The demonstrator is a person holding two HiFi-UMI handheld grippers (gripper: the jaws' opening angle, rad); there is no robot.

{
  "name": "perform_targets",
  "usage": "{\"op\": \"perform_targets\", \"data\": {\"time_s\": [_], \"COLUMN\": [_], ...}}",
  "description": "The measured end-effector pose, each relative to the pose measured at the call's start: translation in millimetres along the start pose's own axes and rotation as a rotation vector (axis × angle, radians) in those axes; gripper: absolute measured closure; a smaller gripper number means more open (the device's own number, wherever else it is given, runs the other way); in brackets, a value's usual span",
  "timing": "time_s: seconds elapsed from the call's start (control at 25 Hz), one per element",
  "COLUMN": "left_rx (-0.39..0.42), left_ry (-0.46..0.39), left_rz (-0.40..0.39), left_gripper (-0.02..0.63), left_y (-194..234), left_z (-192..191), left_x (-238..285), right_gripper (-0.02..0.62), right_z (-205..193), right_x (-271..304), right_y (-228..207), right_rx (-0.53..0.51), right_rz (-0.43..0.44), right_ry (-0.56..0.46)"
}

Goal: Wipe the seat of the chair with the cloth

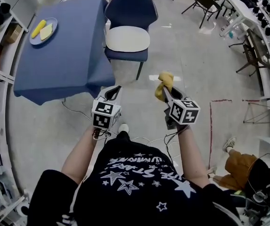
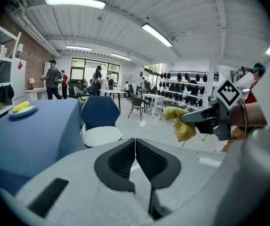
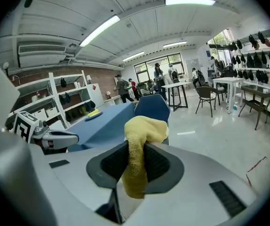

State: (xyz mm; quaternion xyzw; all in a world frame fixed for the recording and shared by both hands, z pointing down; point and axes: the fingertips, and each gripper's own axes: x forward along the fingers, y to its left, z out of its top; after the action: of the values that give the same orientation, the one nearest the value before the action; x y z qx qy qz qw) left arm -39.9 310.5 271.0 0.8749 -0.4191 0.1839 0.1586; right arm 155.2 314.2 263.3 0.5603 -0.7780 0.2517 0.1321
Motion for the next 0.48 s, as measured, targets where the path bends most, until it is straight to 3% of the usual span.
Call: {"op": "perform_targets", "data": {"time_s": [0.2,0.48], "left_rx": [-0.021,-0.036], "left_ry": [0.0,0.032], "left_rz": [0.01,0.03], "left_gripper": [0.584,0.584], "left_y": [49.2,70.3], "left_z": [21.8,33.4], "left_x": [35.0,87.7], "right_gripper": [0.509,0.508], "right_z": [27.1,50.3], "right_x": [50.8,103.2], "right_y": [-3.0,-43.1], "right_rx": [0.021,0.023], "right_rz": [0.001,0.016], "right_ry": [0.008,0.039]}}
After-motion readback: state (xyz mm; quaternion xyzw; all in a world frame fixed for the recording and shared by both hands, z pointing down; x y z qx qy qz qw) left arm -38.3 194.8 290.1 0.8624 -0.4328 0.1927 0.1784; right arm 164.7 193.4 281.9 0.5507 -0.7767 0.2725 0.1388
